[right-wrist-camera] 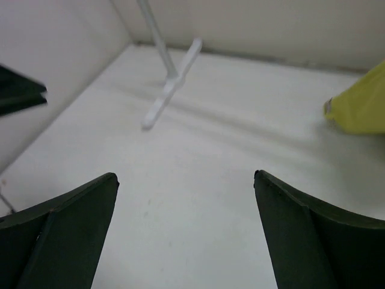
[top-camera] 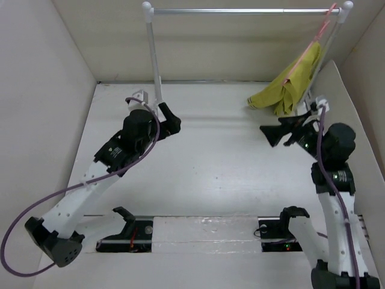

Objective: Place the trousers on the hanger
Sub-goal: Reset both arms

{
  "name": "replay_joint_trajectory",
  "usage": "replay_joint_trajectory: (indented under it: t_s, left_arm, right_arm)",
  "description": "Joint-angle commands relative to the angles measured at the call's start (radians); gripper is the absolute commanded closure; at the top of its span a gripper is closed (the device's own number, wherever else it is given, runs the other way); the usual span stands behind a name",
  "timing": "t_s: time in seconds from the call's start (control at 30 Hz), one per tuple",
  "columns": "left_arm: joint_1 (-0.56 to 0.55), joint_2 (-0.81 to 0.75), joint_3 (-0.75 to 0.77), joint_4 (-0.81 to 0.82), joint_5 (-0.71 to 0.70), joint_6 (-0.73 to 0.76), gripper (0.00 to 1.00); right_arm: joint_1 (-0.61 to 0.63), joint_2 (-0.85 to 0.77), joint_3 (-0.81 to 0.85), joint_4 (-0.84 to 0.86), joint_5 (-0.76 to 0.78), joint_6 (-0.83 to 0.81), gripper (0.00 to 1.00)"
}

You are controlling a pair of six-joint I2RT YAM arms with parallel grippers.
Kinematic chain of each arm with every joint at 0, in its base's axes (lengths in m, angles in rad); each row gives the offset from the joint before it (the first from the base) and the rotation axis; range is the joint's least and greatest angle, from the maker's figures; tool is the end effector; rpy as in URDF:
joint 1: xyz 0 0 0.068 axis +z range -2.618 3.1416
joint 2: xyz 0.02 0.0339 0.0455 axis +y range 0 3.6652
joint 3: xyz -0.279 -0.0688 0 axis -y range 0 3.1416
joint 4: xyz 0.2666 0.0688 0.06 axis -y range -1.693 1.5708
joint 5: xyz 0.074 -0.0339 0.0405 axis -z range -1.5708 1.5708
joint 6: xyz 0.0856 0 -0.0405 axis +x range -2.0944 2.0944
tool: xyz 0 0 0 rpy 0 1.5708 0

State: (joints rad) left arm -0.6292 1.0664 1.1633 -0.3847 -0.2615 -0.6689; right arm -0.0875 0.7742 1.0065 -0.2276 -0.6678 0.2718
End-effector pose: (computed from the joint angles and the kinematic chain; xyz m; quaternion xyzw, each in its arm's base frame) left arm 0.2515 -0.1557 0.3988 -0.0938 0.7927 -0.2754 0.5358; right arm 0.2112 0.0347 0.4290 -0.1095 0.6973 0.2918 0.6455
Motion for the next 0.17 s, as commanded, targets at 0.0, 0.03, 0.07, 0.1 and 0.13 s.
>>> replay_joint_trajectory:
  t_s: [0.0,0.03,0.07,0.1,0.13]
  left_arm:
    - [0.002,-0.133,-0.09,-0.045,0.001,0.005,0.01]
    - [0.002,-0.15,-0.121,-0.048,0.019,-0.018,0.01]
    - [0.002,-0.166,-0.149,-0.046,0.036,-0.03,0.01]
    - [0.002,-0.198,-0.199,-0.031,0.048,-0.041,0.01]
    - [0.002,-0.221,-0.229,-0.001,0.077,-0.044,0.01]
  right_arm:
    - [0.116,-0.111,-0.141,-0.24,0.198,-0.178,0.0]
    - [0.153,-0.148,-0.184,-0.284,0.242,-0.18,0.0]
    - [0.164,-0.18,-0.216,-0.303,0.253,-0.175,0.0]
    - [0.164,-0.234,-0.267,-0.318,0.26,-0.166,0.0]
    - [0.173,-0.265,-0.281,-0.334,0.257,-0.149,0.0]
